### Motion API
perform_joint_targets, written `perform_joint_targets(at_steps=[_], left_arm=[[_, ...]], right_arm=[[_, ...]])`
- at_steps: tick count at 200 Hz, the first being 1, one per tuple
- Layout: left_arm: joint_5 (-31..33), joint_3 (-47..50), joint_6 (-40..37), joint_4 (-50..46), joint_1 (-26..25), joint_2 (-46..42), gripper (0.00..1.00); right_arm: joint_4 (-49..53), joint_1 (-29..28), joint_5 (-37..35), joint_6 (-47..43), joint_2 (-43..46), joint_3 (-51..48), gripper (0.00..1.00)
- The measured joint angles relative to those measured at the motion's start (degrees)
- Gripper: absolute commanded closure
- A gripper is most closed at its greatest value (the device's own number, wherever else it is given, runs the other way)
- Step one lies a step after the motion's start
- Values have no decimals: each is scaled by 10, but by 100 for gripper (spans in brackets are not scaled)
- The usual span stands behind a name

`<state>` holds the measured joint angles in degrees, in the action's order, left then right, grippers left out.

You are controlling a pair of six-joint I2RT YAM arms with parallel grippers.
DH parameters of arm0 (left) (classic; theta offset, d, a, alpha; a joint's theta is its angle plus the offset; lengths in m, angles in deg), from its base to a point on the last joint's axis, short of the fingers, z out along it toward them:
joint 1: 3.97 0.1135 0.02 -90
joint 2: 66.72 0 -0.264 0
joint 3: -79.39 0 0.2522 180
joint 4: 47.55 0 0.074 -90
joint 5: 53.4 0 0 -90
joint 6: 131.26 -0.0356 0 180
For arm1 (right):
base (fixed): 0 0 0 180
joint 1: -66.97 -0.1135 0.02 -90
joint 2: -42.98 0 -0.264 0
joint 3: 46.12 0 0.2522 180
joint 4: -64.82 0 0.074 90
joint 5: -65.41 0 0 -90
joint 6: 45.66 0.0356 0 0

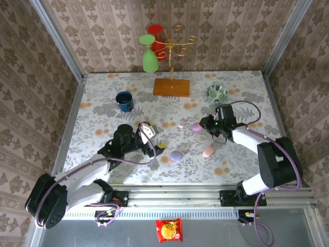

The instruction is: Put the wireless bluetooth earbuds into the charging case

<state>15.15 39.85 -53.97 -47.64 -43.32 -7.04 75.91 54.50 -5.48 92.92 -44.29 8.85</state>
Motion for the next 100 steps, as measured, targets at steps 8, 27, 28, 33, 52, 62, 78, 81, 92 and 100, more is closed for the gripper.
perform_joint_targets(at_steps=[8,27,28,33,52,62,78,81,92,100], left_arm=[[5,-6,-4,-17,-2,2,0],[19,-19,-11,-50,-8,9,0],[19,-20,-11,-51,-8,9,0],[21,-22,-11,-57,-9,11,0],[33,-33,-15,-84,-15,19,0],[37,-36,-15,-95,-18,23,0],[44,-38,-15,-111,-21,29,0],[46,-39,-15,-116,-21,30,0],[51,-41,-15,-127,-23,35,0],[55,-44,-15,-139,-26,38,0]], right_arm=[[2,0,3,-5,-10,4,80],[1,0,10,-10,-38,23,79],[1,0,10,-10,-40,24,79],[1,0,11,-11,-47,30,80],[-3,0,17,-16,-78,57,79],[-4,0,23,-18,-95,71,78],[-4,0,25,-21,-122,94,77],[-4,0,25,-22,-127,98,77],[-3,0,29,-24,-142,115,76],[-3,0,29,-25,-152,127,74]])
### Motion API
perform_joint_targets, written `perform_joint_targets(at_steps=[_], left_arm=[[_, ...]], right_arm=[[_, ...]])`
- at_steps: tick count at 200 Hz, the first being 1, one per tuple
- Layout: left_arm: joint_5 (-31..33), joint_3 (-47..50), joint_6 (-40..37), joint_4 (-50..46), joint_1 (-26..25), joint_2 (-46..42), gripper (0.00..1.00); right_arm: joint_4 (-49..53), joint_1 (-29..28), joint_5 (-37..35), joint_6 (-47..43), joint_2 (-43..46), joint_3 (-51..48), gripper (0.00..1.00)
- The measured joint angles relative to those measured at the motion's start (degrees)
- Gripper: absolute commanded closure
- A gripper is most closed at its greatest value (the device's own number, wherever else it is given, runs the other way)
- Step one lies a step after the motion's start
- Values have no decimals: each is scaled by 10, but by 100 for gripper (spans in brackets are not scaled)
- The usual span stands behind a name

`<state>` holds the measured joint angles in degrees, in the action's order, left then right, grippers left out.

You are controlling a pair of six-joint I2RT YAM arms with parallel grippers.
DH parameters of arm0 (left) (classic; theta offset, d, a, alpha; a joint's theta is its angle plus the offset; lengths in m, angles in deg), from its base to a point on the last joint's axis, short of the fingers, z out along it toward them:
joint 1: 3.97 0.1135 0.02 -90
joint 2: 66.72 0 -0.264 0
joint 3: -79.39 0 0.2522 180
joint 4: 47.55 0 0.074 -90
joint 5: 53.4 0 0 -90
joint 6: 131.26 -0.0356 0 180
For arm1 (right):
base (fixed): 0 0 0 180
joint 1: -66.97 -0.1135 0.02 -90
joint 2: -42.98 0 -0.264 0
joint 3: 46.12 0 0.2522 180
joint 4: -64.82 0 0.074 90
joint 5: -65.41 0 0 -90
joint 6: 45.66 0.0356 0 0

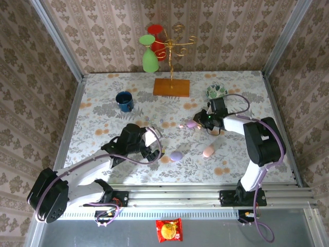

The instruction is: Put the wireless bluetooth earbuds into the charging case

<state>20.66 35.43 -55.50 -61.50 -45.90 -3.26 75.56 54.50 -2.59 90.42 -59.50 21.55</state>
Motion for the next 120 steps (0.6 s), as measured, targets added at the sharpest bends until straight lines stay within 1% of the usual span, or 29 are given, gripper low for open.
perform_joint_targets(at_steps=[19,38,56,65,91,120], left_arm=[[11,-14,0,-22,-4,10,2],[24,-34,0,-49,-9,23,4],[46,-61,1,-89,-16,44,5],[58,-76,1,-109,-20,56,5],[88,-110,2,-160,-34,92,7],[112,-132,3,-202,-55,134,7]], right_arm=[[1,0,2,-6,-16,19,68],[5,0,3,-12,-21,28,55],[10,0,4,-13,-21,32,46],[11,0,5,-16,-20,33,44],[25,0,5,-19,-6,33,41],[37,0,5,-25,45,30,41]])
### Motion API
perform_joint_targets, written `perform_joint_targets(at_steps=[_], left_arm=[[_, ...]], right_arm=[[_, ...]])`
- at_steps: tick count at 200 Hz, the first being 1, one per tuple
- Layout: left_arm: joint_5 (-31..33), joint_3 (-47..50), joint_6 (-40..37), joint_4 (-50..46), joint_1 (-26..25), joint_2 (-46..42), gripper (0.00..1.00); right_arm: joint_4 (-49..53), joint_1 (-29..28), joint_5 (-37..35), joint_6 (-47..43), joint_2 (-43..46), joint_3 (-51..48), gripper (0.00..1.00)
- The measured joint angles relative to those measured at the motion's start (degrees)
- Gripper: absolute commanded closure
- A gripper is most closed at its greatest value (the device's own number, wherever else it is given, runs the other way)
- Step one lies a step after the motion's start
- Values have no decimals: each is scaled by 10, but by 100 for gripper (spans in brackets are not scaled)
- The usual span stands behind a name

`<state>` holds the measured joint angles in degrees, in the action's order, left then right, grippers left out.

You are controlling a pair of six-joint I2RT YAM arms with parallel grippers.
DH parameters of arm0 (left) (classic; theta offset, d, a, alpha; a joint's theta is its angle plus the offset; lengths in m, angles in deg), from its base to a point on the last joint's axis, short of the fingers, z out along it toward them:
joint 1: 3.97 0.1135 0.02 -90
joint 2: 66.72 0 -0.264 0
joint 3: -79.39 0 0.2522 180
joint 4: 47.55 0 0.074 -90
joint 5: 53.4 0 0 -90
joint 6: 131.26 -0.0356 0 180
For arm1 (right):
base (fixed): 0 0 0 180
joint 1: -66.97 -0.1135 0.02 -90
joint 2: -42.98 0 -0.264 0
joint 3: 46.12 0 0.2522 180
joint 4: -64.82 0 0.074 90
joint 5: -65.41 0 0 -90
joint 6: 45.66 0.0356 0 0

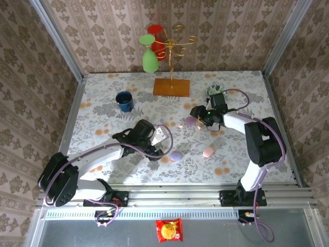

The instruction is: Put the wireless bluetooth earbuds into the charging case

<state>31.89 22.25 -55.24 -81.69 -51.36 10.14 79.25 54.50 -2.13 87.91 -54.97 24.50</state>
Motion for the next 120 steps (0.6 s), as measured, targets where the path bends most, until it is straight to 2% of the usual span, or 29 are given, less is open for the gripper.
perform_joint_targets(at_steps=[61,101,120], left_arm=[[50,-67,5,-79,-15,103,11],[68,-78,9,-100,-23,136,23],[72,-80,7,-108,-28,146,34]], right_arm=[[25,0,-11,-17,89,-26,40],[40,0,-13,-17,110,-44,40],[47,0,-13,-16,135,-49,40]])
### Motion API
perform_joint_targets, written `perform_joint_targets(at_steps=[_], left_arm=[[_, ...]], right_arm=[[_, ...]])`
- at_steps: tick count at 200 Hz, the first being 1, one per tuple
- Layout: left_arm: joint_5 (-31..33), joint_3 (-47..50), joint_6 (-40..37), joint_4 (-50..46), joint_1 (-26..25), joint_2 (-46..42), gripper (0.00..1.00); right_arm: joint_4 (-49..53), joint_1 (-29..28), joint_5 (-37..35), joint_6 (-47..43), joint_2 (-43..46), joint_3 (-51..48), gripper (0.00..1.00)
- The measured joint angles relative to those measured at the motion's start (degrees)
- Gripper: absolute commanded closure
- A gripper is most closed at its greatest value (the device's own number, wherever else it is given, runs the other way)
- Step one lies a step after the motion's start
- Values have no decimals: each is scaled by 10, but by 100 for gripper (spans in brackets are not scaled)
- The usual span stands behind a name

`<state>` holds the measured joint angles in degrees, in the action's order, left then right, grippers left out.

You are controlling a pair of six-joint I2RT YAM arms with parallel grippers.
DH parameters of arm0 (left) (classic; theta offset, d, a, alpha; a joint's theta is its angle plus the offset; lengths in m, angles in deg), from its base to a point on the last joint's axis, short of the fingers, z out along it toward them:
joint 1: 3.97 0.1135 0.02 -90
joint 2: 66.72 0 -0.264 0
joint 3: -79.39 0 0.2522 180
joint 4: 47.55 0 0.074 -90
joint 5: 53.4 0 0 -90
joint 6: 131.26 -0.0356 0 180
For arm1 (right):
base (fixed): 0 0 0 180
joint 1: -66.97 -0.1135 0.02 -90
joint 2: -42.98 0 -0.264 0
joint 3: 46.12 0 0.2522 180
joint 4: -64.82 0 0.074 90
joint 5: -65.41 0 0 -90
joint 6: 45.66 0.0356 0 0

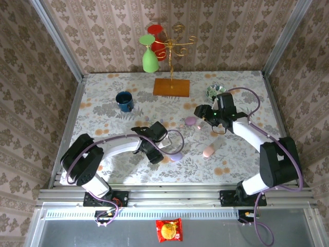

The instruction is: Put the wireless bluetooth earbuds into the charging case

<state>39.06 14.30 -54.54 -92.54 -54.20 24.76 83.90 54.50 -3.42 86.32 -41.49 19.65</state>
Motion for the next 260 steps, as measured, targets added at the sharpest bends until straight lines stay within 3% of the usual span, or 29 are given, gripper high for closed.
perform_joint_targets(at_steps=[17,45,93,128,188,260], left_arm=[[2,-2,0,-3,-3,7,49],[2,-8,-5,-3,-4,10,63],[1,-9,-7,1,-4,7,62],[-10,4,-31,35,-4,-45,62],[-59,81,-89,199,-4,-148,62],[-118,150,-106,375,-4,-233,63]], right_arm=[[3,0,0,0,24,0,40],[13,0,0,0,58,0,40],[28,0,0,-1,105,-7,40],[51,0,17,-9,143,-26,39],[57,-13,97,-22,182,-75,36],[56,-110,132,-28,189,-79,35]])
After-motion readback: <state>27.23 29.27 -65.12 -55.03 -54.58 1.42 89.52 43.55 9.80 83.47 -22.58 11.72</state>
